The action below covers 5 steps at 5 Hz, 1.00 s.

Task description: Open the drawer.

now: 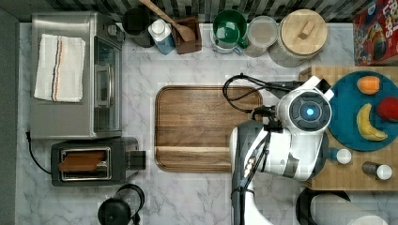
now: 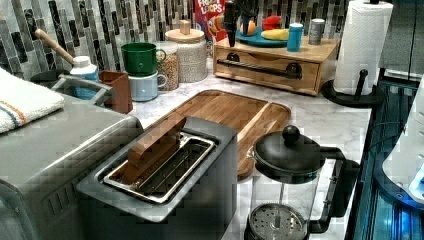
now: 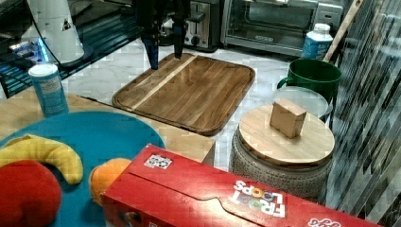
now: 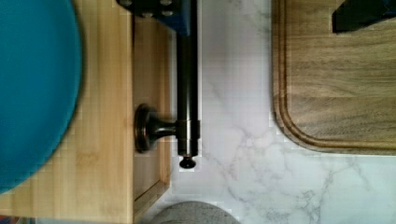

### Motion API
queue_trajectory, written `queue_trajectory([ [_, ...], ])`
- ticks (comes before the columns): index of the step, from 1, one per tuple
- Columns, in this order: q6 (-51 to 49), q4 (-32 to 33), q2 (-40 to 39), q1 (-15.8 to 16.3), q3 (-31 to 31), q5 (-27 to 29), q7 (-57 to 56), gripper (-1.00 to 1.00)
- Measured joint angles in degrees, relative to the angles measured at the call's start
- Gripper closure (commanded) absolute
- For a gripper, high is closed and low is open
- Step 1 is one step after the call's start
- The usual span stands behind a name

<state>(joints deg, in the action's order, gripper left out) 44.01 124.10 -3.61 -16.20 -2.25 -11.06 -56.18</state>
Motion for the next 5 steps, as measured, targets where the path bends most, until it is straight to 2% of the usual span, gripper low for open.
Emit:
queue_trajectory([
  [2, 2.38, 1.12, -0.52, -0.08, -1.58, -3.63, -3.64, -1.0],
  [5, 13.85, 3.58, -4.99, -1.79, -3.44, -3.84, -5.71, -1.0],
])
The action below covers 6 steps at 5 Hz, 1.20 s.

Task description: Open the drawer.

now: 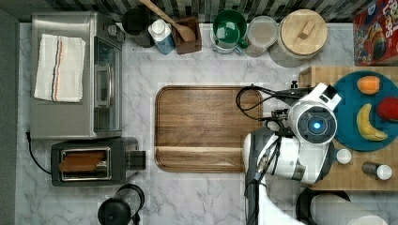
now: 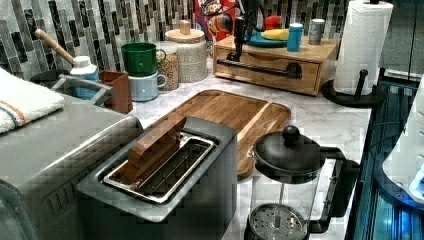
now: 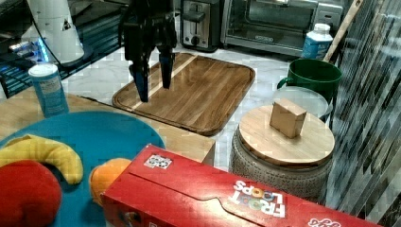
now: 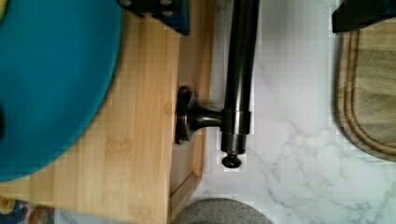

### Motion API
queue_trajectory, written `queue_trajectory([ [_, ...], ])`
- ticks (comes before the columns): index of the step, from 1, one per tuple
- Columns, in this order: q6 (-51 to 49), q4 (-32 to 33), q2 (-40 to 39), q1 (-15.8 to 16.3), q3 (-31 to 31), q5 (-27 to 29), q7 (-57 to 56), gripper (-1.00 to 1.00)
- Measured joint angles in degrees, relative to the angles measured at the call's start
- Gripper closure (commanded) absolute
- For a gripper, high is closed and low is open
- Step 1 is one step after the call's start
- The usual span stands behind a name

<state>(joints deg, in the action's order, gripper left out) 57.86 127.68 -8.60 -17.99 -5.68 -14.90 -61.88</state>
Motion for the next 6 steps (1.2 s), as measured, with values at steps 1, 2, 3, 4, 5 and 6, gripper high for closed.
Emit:
queue_trajectory([
  [1, 0.67, 0.11, -2.27, -0.18, -0.65, -0.03, 0.06, -1.0],
  [2, 0.56, 0.9, -3.61, -0.45, -0.57, 0.9, 0.06, -1.0],
  [3, 0.56, 1.79, -4.36, -0.48, -0.57, 0.98, 0.39, -1.0],
  [4, 0.84, 2.24, -5.11, -0.25, -0.74, 1.78, 0.39, -1.0],
  [5, 0.84, 2.24, -5.53, -0.15, -0.74, 3.63, 0.39, -1.0],
  [6, -0.11, 2.13, -5.76, -0.04, -0.73, 3.78, 0.39, -1.0],
])
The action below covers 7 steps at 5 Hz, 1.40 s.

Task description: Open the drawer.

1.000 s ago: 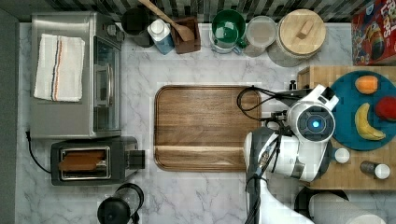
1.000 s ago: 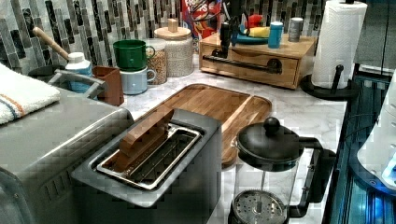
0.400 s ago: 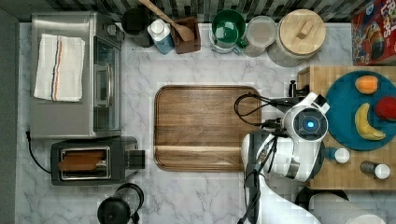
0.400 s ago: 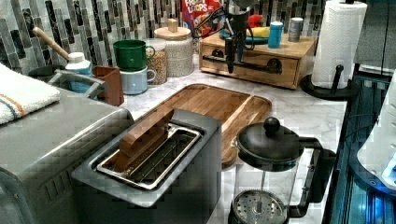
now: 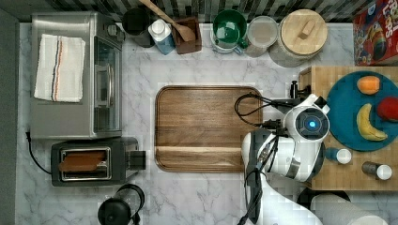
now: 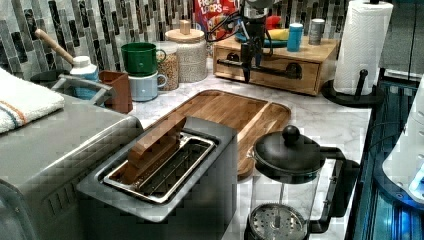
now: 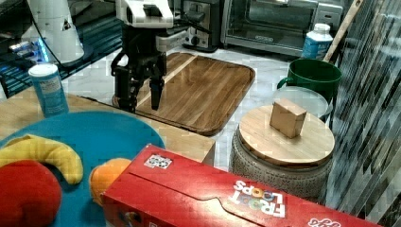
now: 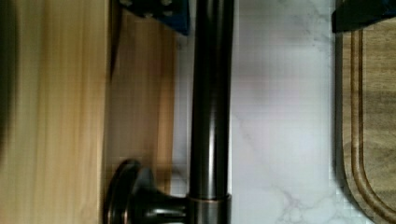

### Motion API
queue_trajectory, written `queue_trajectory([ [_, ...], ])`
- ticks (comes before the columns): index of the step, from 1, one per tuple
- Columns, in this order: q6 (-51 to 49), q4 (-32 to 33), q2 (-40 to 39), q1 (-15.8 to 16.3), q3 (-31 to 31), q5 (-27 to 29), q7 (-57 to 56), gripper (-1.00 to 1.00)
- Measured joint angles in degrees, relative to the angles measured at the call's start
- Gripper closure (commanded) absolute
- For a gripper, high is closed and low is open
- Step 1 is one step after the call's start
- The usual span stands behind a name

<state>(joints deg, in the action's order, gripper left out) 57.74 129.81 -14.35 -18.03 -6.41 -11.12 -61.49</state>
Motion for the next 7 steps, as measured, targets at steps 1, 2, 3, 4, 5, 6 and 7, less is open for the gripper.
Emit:
queue_trajectory([
  [1, -0.45, -0.56, -0.91, 0.03, 0.26, 2.16, 0.0, -1.0],
  [2, -2.69, -2.24, -1.76, -0.11, 0.35, 2.25, 0.0, -1.0],
  [3, -4.42, -3.13, -2.03, -0.27, 0.65, 4.32, 0.0, -1.0],
  [4, -9.04, -5.15, -2.39, -0.15, 0.59, 4.48, 0.0, -1.0],
  [5, -16.56, -8.39, -3.26, -0.07, 1.5, 5.74, 0.0, -1.0],
  [6, -17.85, -9.51, -3.83, -0.04, 3.68, 5.79, 0.28, -1.0],
  [7, -17.35, -8.95, -3.83, 1.26, 5.71, 5.78, 2.69, -1.0],
])
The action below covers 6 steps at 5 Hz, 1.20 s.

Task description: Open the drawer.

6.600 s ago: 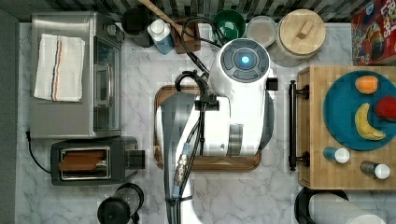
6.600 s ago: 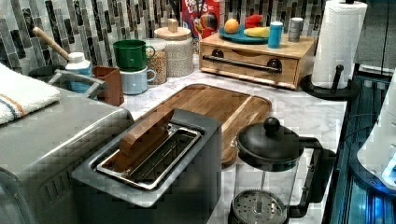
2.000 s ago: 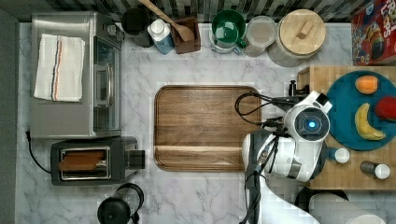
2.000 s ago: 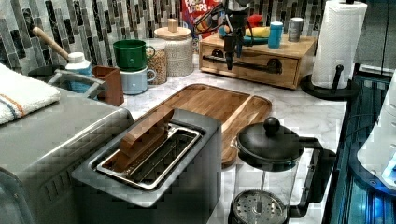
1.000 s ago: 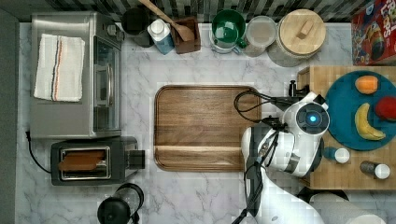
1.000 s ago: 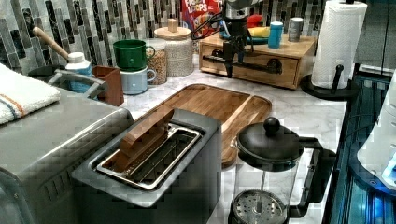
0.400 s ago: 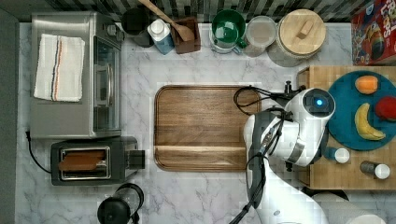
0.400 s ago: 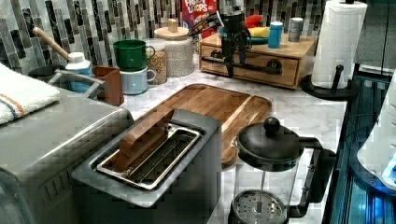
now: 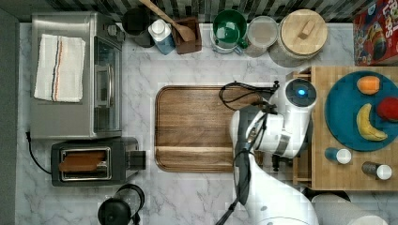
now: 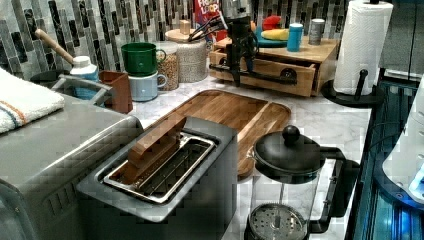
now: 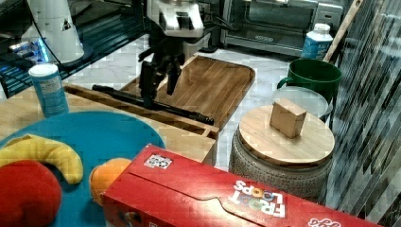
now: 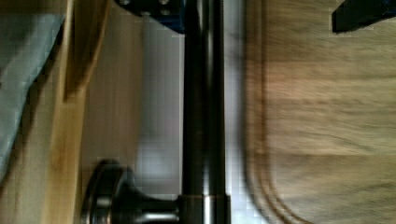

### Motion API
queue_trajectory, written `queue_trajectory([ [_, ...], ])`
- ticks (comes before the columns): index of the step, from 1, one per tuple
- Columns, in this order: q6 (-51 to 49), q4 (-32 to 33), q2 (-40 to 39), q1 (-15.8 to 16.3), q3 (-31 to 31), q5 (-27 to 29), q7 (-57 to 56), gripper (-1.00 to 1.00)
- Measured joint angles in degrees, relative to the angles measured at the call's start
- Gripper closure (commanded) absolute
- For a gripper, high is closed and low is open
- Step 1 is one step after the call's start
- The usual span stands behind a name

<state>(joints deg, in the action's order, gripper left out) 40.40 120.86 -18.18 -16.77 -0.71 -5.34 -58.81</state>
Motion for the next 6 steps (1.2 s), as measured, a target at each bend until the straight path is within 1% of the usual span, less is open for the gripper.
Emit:
queue_trajectory([
  [1, 0.9, 0.45, 0.0, 2.48, 0.98, 2.13, 4.17, -1.0],
  [2, 1.12, 1.01, 0.06, 3.39, 3.12, 2.58, 7.39, -1.0],
  [3, 1.09, 1.68, 0.31, 3.92, 5.02, 3.21, 8.03, -1.0],
  [5, 3.19, 3.36, 1.24, 3.9, 7.92, 8.85, 8.5, -1.0],
  [6, 3.55, 3.36, 1.24, 3.94, 9.18, 9.05, 9.65, -1.0],
])
